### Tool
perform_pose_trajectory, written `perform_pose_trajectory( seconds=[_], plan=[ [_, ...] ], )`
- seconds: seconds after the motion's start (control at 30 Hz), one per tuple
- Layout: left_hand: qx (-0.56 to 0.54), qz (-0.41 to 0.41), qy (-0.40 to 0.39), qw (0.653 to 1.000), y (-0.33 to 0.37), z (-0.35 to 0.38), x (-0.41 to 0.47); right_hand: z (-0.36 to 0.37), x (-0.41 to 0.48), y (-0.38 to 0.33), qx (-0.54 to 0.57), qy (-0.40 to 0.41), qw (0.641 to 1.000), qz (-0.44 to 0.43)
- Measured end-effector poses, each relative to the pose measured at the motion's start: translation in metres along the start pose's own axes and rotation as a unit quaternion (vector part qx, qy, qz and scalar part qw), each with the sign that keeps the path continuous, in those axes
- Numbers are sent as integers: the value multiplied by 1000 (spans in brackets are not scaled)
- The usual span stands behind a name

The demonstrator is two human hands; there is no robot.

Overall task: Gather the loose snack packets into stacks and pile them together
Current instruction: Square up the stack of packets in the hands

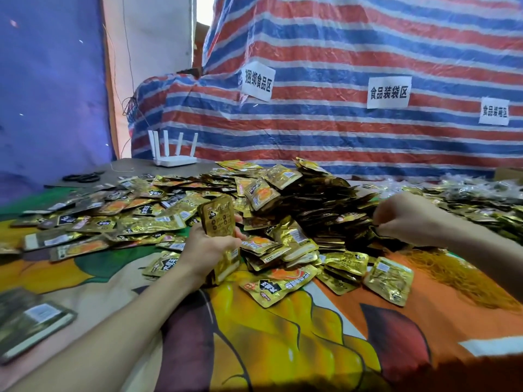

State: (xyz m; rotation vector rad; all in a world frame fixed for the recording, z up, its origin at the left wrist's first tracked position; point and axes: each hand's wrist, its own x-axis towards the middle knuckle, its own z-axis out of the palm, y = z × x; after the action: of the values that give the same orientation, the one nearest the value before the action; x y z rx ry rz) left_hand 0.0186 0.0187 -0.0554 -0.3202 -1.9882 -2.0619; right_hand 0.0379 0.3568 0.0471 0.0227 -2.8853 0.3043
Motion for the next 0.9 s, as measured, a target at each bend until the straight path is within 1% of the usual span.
perform_pose_trajectory(
  seconds=[0.07, 0.1, 0.13, 0.2, 0.3, 0.37, 0.4, 0.47, 0.5, 0.67, 0.77, 0.9],
  plan=[
    [-37, -27, 17, 999, 2, 1, 2, 10, 3, -34, 82, 18, 994, -75],
    [-64, -41, 21, 997, 3, 0, 2, 17, 5, -52, 144, 12, 984, -105],
    [-91, -56, 22, 994, 4, -2, 3, 25, 7, -70, 209, 2, 970, -127],
    [-124, -91, 0, 988, 7, -7, 3, 43, 13, -106, 302, -12, 939, -163],
    [-144, -163, -36, 975, 11, -12, 0, 69, 25, -157, 403, -21, 895, -191],
    [-156, -201, -29, 967, 12, -15, 1, 85, 34, -178, 448, -7, 873, -193],
    [-169, -207, -14, 964, 12, -16, 2, 93, 38, -183, 464, 10, 865, -191],
    [-181, -198, 22, 963, 10, -19, 6, 108, 44, -186, 479, 38, 856, -191],
    [-176, -192, 34, 965, 10, -19, 7, 114, 46, -184, 475, 45, 857, -196],
    [-123, -182, 62, 974, 7, -14, 11, 123, 47, -174, 389, 79, 895, -205],
    [-138, -181, 53, 972, 5, -16, 12, 123, 44, -169, 370, 88, 903, -201],
    [-178, -165, 6, 970, 2, -21, 16, 121, 42, -166, 358, 56, 907, -214]
  ],
)
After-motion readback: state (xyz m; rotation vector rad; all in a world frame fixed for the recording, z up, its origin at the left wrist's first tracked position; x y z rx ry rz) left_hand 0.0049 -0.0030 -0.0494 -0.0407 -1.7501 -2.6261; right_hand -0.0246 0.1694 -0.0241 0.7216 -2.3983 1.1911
